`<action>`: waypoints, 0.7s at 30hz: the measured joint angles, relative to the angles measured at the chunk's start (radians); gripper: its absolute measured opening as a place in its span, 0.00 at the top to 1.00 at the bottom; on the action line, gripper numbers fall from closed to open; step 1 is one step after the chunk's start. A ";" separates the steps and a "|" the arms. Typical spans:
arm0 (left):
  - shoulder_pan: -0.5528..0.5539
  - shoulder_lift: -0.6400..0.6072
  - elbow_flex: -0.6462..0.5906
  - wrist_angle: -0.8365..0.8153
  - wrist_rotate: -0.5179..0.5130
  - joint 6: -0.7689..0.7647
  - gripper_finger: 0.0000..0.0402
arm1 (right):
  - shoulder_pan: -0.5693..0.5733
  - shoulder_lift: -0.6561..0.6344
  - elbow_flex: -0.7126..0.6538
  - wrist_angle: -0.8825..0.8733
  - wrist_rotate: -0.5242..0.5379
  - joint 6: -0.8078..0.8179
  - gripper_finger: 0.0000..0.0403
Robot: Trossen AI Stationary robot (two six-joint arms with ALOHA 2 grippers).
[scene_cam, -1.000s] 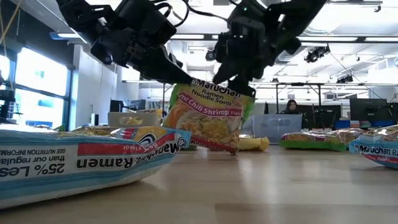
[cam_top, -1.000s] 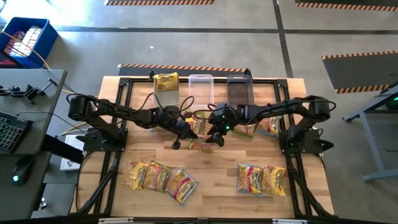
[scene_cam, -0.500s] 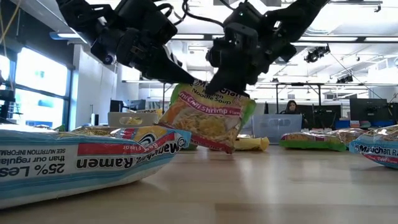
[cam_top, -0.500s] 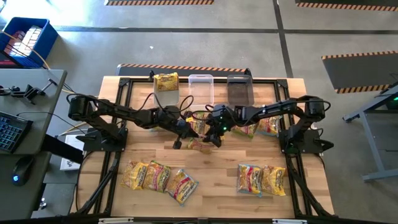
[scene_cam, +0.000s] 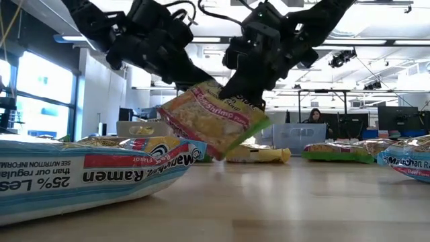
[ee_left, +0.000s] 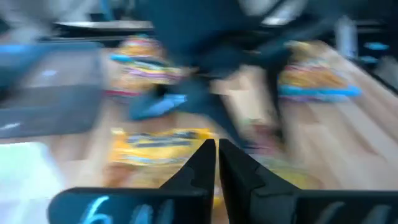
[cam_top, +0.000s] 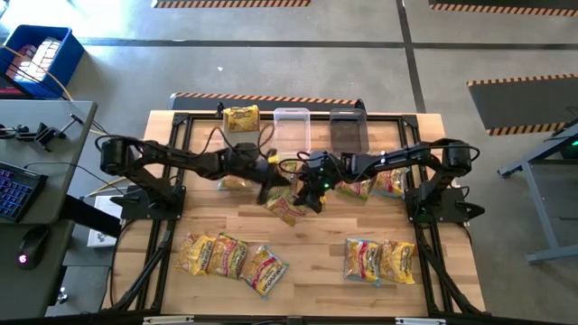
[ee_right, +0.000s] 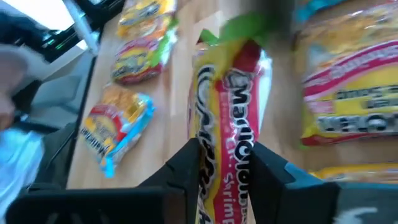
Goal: Sort Maruchan noodles
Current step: Put the bottom middle green noodle pack into the transparent black bin
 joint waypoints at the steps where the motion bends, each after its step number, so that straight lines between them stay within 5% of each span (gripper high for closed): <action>1: 0.015 0.000 0.000 0.005 -0.001 -0.012 0.95 | 0.000 0.000 0.000 0.000 -0.006 -0.001 0.79; 12: 0.115 -0.141 -0.102 0.102 0.082 -0.137 0.93 | -0.002 -0.020 0.010 -0.053 0.000 -0.082 0.80; 21: 0.159 -0.275 -0.363 0.536 0.054 -0.195 0.99 | -0.068 -0.042 0.341 -0.582 0.173 -0.372 0.80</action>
